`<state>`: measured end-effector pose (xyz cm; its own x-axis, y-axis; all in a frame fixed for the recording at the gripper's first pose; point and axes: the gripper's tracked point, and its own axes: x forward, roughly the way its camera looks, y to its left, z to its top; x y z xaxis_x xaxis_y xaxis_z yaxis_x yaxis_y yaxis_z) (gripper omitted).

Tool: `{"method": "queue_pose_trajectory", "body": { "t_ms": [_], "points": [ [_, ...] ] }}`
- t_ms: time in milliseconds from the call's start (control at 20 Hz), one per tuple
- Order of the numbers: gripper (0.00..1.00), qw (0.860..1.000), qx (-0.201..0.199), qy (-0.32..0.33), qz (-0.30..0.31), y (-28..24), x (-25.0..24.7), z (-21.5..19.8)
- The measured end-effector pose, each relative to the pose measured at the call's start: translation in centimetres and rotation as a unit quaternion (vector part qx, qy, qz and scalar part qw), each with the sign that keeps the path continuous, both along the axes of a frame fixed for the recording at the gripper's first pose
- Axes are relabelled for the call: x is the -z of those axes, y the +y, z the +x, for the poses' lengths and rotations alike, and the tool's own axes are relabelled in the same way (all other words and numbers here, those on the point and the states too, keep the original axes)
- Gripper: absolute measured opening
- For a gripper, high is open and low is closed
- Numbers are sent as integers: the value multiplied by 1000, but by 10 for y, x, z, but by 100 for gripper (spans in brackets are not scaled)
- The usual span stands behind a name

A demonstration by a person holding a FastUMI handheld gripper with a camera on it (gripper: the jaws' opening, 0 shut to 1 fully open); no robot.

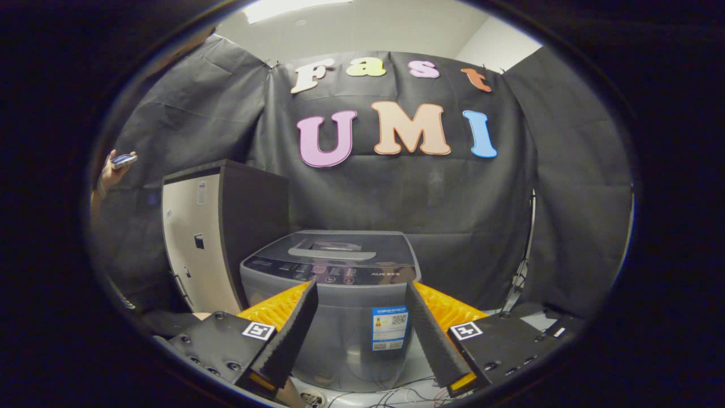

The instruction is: Put the clothes into the washing machine and then close the washing machine lid.

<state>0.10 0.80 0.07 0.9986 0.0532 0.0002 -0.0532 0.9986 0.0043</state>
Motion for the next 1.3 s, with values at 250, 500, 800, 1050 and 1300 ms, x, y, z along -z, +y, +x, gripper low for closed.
{"method": "queue_pose_trajectory", "body": {
  "t_ms": [250,500,800,1050,1300],
  "points": [
    [97,1000,2,0,-1,2,-1,1],
    [97,1000,1,0,-1,1,-1,2],
    [97,1000,0,0,-1,-1,-1,2],
    [97,1000,0,0,-1,-2,-1,2],
    [97,1000,0,0,-1,-2,0,2]
  ]
}}
